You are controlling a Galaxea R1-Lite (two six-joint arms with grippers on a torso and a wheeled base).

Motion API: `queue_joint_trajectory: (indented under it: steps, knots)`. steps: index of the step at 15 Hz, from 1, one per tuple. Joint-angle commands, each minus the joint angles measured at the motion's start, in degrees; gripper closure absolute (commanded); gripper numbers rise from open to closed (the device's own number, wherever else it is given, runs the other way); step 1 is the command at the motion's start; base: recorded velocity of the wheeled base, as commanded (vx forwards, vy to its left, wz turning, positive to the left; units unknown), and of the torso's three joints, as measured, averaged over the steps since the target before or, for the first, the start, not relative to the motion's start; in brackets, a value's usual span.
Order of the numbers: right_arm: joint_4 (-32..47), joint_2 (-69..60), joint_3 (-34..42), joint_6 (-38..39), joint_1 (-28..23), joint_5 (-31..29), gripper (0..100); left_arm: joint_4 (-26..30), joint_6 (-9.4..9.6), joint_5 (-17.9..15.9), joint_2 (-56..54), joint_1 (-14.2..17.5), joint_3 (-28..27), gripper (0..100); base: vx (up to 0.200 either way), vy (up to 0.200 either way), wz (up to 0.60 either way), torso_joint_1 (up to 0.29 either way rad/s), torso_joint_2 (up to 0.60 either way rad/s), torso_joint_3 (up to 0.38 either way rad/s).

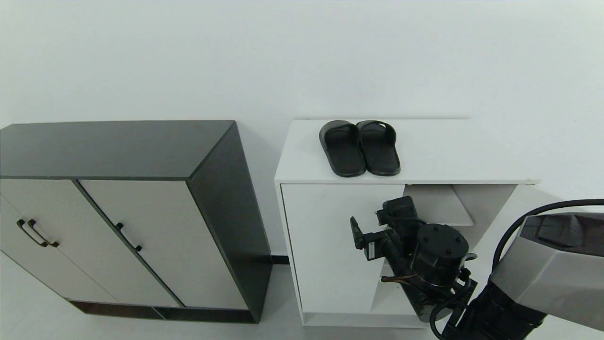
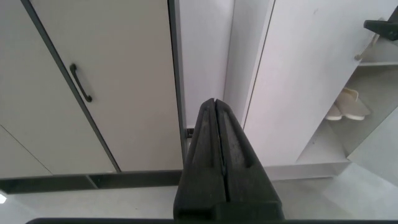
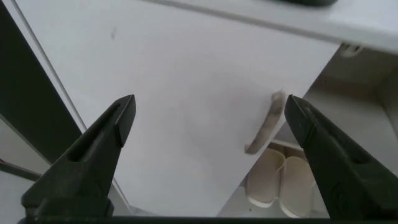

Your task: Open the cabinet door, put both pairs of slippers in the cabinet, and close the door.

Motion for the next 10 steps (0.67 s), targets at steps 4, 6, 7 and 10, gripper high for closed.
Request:
queue_joint_trajectory:
  steps: [4, 6, 7, 10]
  knots:
    - [-1.68, 1.08, 0.38, -0.1, -0.06, 1.93, 0, -0.02, 0.02, 0.01, 0.07, -0.02, 0.0, 100, 0.0, 0.0, 0.0, 0.249, -0.57, -0.311]
    - [-1.68, 1.69, 0.03, -0.72, -0.23, 2.37, 0, -0.02, -0.07, 0.01, 0.07, -0.02, 0.0, 100, 0.0, 0.0, 0.0, 0.068, -0.17, -0.098]
    - [-1.68, 1.78, -0.15, -0.81, -0.58, 3.16, 0, -0.02, -0.07, 0.01, 0.07, -0.02, 0.0, 100, 0.0, 0.0, 0.0, 0.027, -0.05, -0.036]
    - [1.13, 0.02, -3.66, -1.16, -0.58, 3.95, 0, -0.02, 0.02, 0.1, 0.07, 0.06, 0.0, 100, 0.0, 0.0, 0.0, 0.0, 0.0, 0.0]
